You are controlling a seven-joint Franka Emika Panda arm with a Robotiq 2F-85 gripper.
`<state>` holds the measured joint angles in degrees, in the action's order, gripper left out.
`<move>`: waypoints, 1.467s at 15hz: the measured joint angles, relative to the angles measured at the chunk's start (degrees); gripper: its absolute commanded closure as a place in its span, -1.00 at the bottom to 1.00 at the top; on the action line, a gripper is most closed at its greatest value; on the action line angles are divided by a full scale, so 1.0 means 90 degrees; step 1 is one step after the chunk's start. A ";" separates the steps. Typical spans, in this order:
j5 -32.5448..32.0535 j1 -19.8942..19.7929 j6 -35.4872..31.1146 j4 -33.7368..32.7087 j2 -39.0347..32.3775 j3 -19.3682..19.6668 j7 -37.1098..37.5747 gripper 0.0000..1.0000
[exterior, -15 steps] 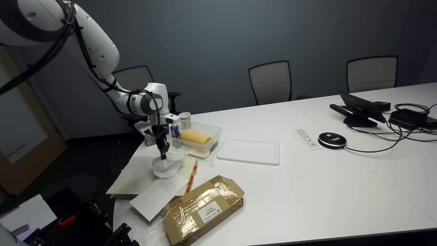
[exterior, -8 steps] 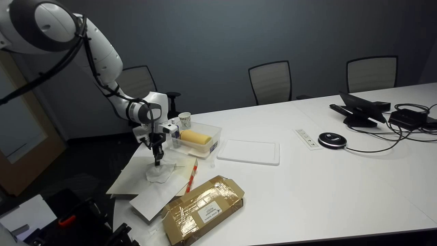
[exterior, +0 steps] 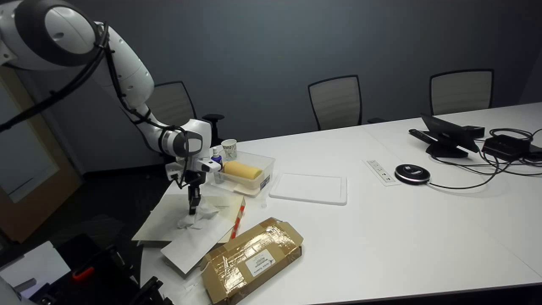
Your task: Wipe the open page with the tissue
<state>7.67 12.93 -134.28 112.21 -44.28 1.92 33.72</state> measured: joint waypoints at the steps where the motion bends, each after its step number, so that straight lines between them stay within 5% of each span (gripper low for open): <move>1: -0.0026 0.0031 0.0107 -0.0001 -0.0020 0.0074 0.0086 0.99; 14: -0.0127 0.0142 0.0079 -0.0292 -0.0313 0.0494 0.1528 0.99; 22: -0.0131 0.0134 -0.0226 -0.0717 -0.0594 0.0518 0.1715 0.99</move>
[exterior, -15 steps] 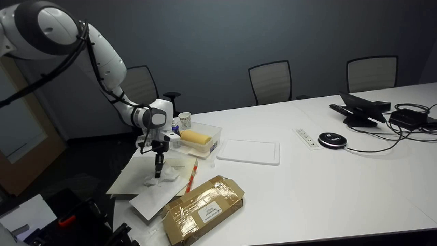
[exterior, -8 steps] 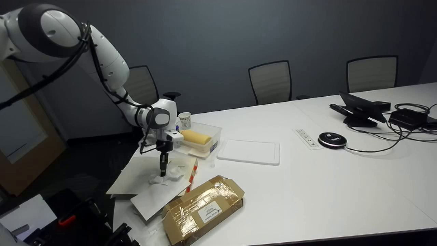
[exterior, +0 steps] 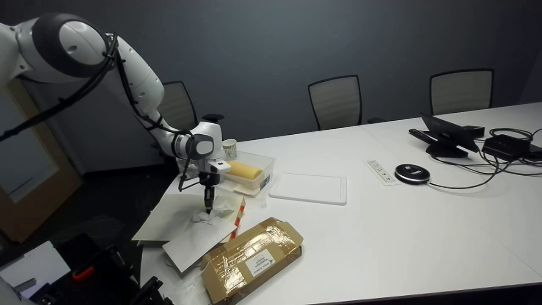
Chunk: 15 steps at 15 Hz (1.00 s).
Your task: Wipe the open page with the tissue
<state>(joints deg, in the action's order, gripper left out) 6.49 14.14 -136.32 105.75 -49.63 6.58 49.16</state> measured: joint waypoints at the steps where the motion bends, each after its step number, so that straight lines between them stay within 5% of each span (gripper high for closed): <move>1: 0.0000 -0.0004 -0.0011 -0.0059 -0.0039 0.0000 0.0000 0.99; 12: 0.0658 -0.0623 -0.0222 -0.0426 -0.0157 -0.0839 -0.0686 0.99; 15: 0.0877 -0.0772 0.0202 -0.0411 -0.0195 -0.0995 -0.1000 0.99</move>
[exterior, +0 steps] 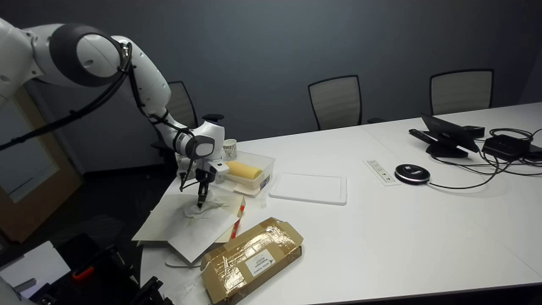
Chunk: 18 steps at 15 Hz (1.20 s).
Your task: Wipe the open page with the tissue
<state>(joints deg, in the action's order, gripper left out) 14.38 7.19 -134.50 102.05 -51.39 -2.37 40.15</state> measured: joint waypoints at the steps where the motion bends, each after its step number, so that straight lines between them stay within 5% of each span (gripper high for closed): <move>1: 0.0067 -0.0032 0.0226 0.0016 -0.0006 -0.0012 -0.0079 0.99; 8: 0.0108 -0.0066 0.1053 0.0258 0.0043 0.0333 0.0216 0.99; 18: -0.0279 0.0154 0.1038 0.0618 0.0190 0.0992 0.1442 0.99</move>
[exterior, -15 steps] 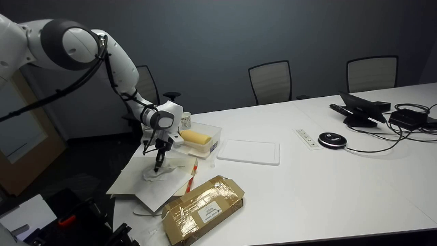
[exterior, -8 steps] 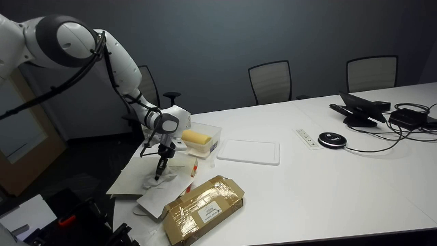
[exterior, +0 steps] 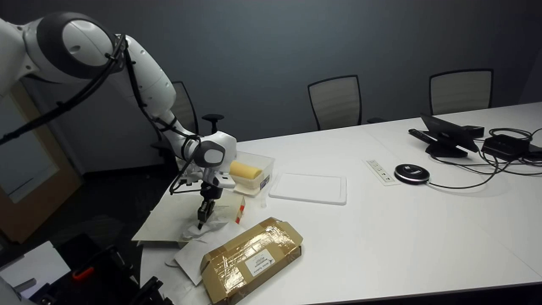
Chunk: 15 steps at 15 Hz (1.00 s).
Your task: Wipe the open page with the tissue
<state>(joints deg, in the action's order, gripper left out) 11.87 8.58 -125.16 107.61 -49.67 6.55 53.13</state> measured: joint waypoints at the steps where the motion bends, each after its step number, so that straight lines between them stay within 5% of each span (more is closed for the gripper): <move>1: -0.0196 0.0120 -0.0081 0.0017 0.0021 0.0087 0.0183 0.99; 8: -0.1344 0.0802 -0.0548 0.0040 0.0127 0.0502 0.1414 0.99; 15: -0.1055 0.0587 -0.1971 0.0178 0.0249 0.0134 0.1475 0.99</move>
<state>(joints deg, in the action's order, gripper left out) 2.38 13.86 -142.90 109.22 -47.43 7.76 66.40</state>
